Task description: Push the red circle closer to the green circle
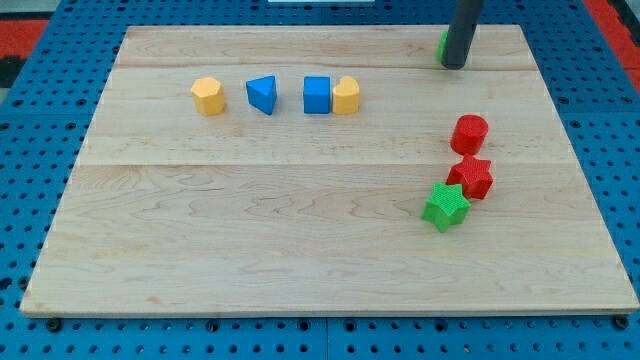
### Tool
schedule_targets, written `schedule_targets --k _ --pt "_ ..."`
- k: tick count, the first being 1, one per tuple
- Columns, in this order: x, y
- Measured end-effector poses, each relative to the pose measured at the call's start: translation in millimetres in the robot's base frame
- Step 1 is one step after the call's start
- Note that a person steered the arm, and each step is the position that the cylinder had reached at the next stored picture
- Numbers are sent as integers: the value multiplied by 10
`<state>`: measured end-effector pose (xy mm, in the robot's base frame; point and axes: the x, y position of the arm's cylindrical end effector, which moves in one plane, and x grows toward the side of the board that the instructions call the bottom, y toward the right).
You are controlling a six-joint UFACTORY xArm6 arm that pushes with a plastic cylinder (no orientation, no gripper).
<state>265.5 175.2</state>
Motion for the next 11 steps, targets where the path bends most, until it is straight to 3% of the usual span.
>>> schedule_targets --k 2,3,5,7,11 --pt "-78 0" --pt "433 -1" --pt "783 -360" --pt "1442 -877" --pt "1849 -499"
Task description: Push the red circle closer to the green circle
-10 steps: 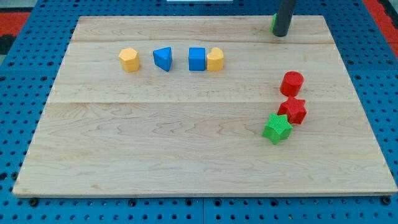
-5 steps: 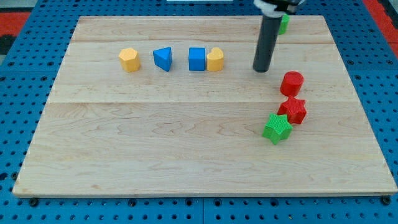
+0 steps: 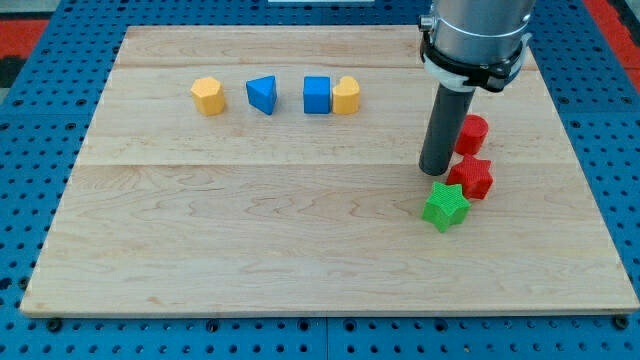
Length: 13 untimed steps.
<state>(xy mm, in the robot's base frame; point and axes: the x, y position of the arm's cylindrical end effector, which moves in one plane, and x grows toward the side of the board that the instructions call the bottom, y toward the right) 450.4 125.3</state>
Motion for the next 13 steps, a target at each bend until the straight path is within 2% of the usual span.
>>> schedule_targets --k 3,9,11,13 --pt "-173 384" --pt "-495 623" --pt "-527 871" --pt "-674 775"
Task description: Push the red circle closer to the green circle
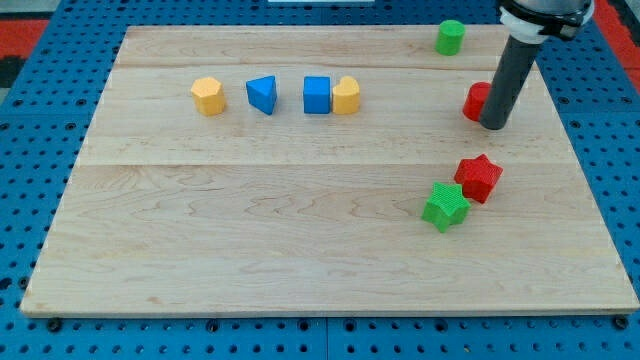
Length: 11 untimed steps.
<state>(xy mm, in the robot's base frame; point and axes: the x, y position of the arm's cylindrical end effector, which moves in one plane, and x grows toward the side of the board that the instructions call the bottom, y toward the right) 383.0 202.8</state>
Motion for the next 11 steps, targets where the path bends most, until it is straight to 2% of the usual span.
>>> schedule_targets --k 4,11 --pt "-142 -2" --pt "-718 -3"
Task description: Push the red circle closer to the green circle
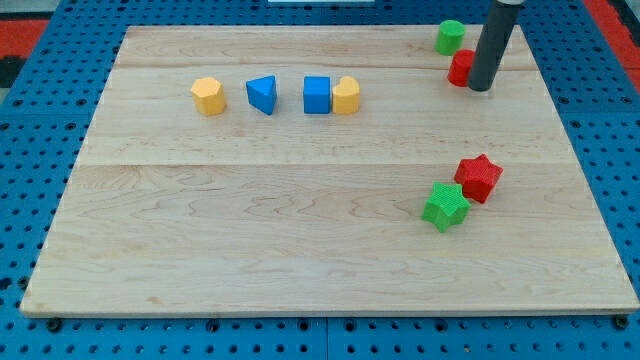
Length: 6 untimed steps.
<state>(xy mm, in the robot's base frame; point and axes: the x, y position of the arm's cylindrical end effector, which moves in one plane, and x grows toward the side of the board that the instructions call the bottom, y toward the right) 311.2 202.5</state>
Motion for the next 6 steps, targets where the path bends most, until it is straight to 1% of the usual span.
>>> schedule_targets --k 3,4,5,6 --pt "-361 0" --pt "-420 0" --pt "-420 0" --pt "-262 -10"
